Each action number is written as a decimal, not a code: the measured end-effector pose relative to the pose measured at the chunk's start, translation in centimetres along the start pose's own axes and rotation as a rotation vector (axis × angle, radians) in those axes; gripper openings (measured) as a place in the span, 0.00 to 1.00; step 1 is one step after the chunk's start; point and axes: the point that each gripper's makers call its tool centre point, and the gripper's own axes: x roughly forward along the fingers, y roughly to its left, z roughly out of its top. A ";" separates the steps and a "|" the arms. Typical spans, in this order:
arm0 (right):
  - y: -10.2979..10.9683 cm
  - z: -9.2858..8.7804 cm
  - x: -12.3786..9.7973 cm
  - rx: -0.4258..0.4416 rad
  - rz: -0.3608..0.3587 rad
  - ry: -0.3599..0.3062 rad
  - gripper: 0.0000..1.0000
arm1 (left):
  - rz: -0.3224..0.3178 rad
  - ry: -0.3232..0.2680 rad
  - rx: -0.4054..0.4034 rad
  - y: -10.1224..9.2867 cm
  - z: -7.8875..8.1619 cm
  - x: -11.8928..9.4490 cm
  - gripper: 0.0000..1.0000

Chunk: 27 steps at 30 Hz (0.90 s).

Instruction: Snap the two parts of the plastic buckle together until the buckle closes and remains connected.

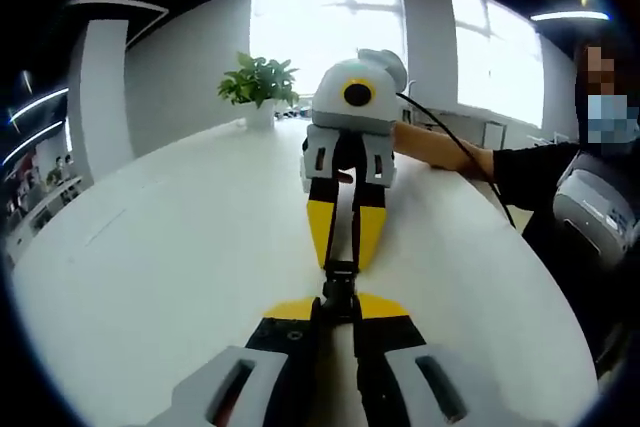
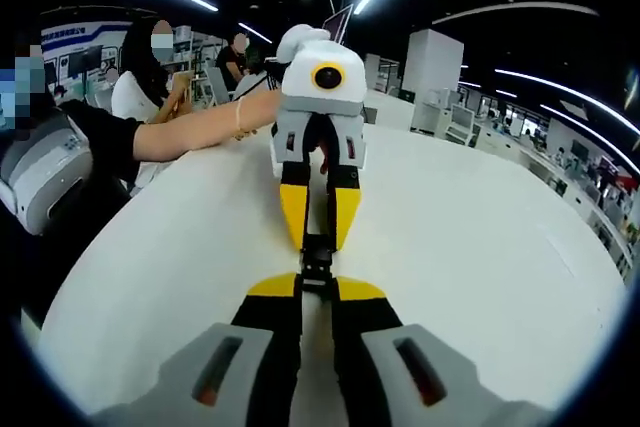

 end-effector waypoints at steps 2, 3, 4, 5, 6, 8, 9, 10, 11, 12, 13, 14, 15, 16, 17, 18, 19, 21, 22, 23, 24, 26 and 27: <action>0.0 0.0 0.0 -0.010 0.001 -0.002 0.11 | -0.004 0.000 0.002 0.0 0.0 0.0 0.11; 0.0 0.0 0.0 -0.011 0.002 -0.003 0.11 | -0.006 -0.001 0.004 0.0 0.0 0.0 0.11; 0.0 0.0 0.0 -0.012 0.003 -0.005 0.10 | -0.007 -0.001 0.005 -0.1 0.0 0.0 0.11; -0.1 0.0 0.0 -0.011 0.003 -0.006 0.10 | -0.008 0.000 0.007 -0.1 0.1 0.0 0.11; -0.1 0.0 0.0 -0.011 0.005 -0.008 0.10 | -0.009 -0.001 0.010 -0.1 0.1 0.0 0.11; -0.1 0.0 0.0 -0.011 0.008 -0.011 0.10 | -0.013 -0.002 0.012 -0.1 0.1 0.0 0.11; -0.1 0.0 0.0 -0.011 0.009 -0.012 0.10 | -0.016 -0.002 0.015 -0.1 0.1 0.0 0.11; -0.2 0.0 0.0 -0.010 0.012 -0.015 0.10 | -0.018 -0.002 0.017 -0.1 0.1 0.0 0.11; -0.2 0.0 0.0 -0.006 0.016 -0.018 0.10 | -0.020 -0.001 0.018 -0.1 0.1 0.0 0.11; -0.1 0.0 0.0 -0.004 0.019 -0.021 0.10 | -0.022 -0.001 0.020 -0.2 0.1 0.0 0.11; -0.1 0.1 0.0 -0.002 0.022 -0.023 0.10 | -0.023 0.000 0.022 -0.2 0.1 0.0 0.11; -0.1 0.1 0.1 -0.001 0.026 -0.023 0.10 | -0.025 0.001 0.023 -0.3 0.1 0.0 0.11; -0.1 0.1 0.1 -0.001 0.028 -0.023 0.10 | -0.026 0.001 0.025 -0.3 0.1 0.0 0.11; 0.0 0.1 0.1 -0.003 0.029 -0.022 0.10 | -0.026 0.002 0.026 -0.4 0.1 0.1 0.11; 0.0 0.1 0.1 -0.005 0.030 -0.022 0.10 | -0.027 0.002 0.027 -0.4 0.1 0.1 0.11; 0.1 0.1 0.1 -0.006 0.034 -0.023 0.10 | -0.029 0.002 0.027 -0.5 0.1 0.1 0.11; 0.2 0.1 0.1 -0.004 0.040 -0.026 0.10 | -0.034 0.001 0.028 -0.6 0.1 0.1 0.11; 0.1 0.1 0.1 0.002 0.048 -0.032 0.10 | -0.037 0.001 0.029 -0.6 0.1 0.1 0.11; 0.1 0.1 0.0 0.004 0.052 -0.034 0.10 | -0.040 0.000 0.030 -0.7 0.1 0.2 0.11; 0.1 0.1 0.0 0.004 0.054 -0.034 0.10 | -0.042 0.000 0.031 -0.7 0.1 0.2 0.11; 0.2 0.2 0.1 0.003 0.058 -0.035 0.10 | -0.045 0.000 0.031 -0.8 0.1 0.2 0.11; 0.3 0.2 0.1 -0.003 0.066 -0.035 0.10 | -0.050 -0.001 0.032 -0.9 0.2 0.3 0.11; 0.4 0.2 0.1 -0.006 0.068 -0.034 0.10 | -0.052 -0.001 0.033 -0.9 0.2 0.3 0.11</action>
